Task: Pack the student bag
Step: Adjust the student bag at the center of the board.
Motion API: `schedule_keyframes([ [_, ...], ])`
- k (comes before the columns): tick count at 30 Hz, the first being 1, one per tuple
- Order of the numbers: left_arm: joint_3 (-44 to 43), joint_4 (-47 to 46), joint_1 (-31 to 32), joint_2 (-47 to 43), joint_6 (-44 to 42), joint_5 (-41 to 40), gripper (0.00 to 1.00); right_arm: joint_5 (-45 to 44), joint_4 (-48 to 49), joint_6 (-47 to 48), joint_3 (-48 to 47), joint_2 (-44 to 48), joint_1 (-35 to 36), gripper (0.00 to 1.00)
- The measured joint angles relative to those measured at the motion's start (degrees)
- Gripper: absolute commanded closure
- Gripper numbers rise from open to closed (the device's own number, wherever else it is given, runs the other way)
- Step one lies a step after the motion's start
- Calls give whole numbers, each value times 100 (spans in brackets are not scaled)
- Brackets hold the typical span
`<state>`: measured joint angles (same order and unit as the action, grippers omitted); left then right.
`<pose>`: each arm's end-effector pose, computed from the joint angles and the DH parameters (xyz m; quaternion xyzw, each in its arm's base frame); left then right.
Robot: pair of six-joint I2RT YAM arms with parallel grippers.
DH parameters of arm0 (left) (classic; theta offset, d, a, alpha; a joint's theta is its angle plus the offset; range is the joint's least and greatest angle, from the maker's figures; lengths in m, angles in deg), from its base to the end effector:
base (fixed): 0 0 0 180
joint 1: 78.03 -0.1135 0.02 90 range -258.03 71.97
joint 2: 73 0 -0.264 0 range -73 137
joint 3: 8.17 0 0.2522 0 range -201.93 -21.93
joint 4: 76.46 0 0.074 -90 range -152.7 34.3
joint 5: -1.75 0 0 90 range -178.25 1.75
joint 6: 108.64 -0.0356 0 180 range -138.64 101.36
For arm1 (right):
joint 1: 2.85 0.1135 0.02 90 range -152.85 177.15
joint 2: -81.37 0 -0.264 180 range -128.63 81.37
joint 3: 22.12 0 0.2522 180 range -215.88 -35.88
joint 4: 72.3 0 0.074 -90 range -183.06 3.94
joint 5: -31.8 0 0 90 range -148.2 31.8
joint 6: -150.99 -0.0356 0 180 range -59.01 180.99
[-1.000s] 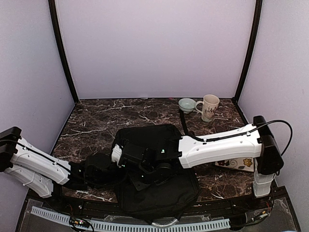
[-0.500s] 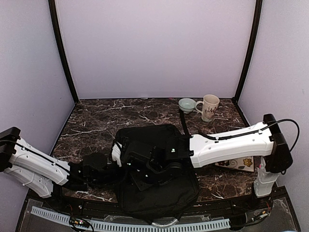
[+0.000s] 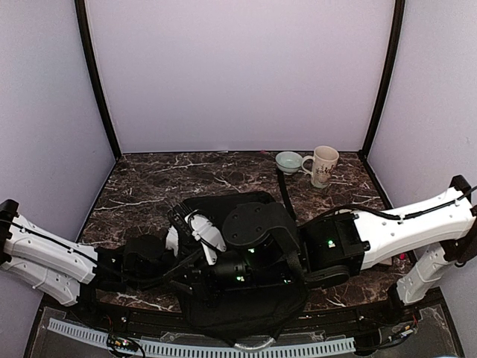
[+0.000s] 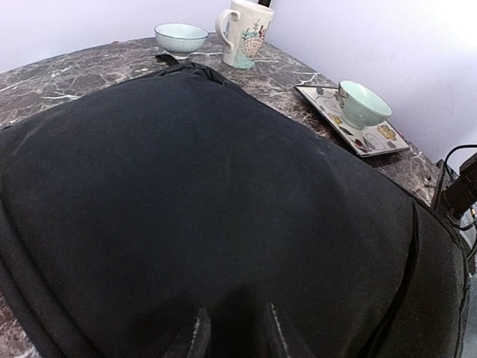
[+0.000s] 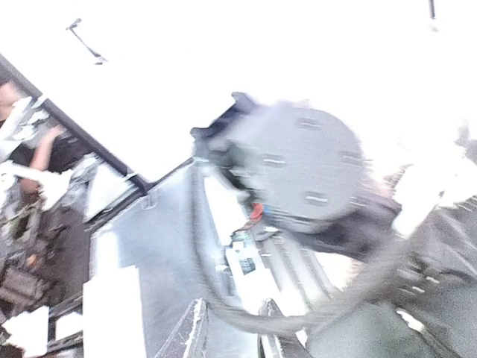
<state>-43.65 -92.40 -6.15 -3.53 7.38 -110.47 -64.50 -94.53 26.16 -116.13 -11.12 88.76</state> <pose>0.0869 -0.2222 0.1866 0.2051 0.7755 -0.3323 0.4961 -0.0069 0.3859 0.3453 -0.3631 0.7375 0.4864 0.2961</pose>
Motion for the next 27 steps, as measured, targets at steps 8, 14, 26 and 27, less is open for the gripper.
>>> schedule_keyframes([
  [8,0,1617,-4,-809,293,-570,35,-990,-981,-531,79,7,-35,71],
  [14,164,2634,-7,-1985,855,-435,17,-1130,-1410,-918,527,13,-136,70],
  [26,1469,2277,-57,-2409,1659,295,2,-885,-1180,-986,1038,2,-398,69],
  [27,1504,2129,-105,-2361,1670,323,2,-872,-1119,-986,1102,2,-404,69],
])
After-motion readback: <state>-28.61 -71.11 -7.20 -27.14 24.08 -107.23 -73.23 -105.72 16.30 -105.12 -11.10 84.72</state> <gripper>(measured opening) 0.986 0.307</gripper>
